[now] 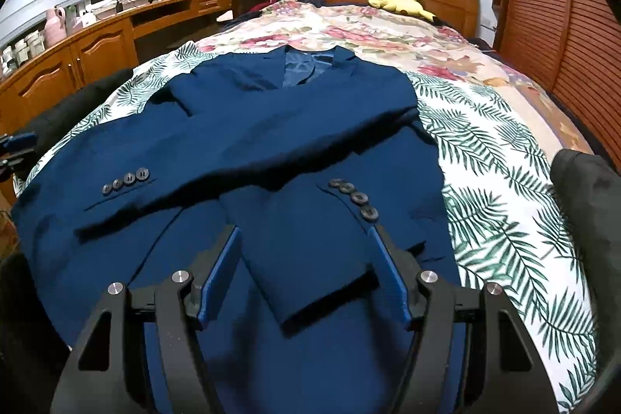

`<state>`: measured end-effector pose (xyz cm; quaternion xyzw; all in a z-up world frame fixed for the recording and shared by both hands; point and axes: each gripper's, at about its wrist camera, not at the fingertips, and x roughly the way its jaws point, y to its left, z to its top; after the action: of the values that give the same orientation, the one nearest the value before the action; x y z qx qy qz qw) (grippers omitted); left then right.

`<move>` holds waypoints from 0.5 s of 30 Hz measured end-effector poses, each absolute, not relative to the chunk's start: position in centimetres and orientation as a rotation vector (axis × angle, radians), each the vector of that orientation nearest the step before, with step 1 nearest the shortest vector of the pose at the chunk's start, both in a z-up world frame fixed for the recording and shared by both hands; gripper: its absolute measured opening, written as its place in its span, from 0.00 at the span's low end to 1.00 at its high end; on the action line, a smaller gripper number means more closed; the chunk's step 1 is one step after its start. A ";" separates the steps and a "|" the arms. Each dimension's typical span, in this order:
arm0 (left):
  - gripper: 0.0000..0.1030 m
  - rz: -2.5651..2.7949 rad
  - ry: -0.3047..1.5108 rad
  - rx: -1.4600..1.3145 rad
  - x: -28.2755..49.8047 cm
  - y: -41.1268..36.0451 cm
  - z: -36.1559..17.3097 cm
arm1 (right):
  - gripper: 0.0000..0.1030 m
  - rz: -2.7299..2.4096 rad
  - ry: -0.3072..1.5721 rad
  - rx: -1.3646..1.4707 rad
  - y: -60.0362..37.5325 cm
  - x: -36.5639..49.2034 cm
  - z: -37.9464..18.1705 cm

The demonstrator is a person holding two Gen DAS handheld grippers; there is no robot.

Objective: Fold large clothes

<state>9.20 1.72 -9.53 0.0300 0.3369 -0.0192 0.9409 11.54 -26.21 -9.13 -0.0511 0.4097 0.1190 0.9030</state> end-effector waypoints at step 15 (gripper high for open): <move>0.62 -0.025 0.694 0.012 8.1 3.8 -10.2 | 0.66 0.108 0.943 -0.087 -34.0 6.2 -9.2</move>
<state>8.11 3.78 -10.23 0.0057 0.3402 -0.0124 0.9403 6.23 -34.03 -9.24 -0.0418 0.4537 0.0521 0.8887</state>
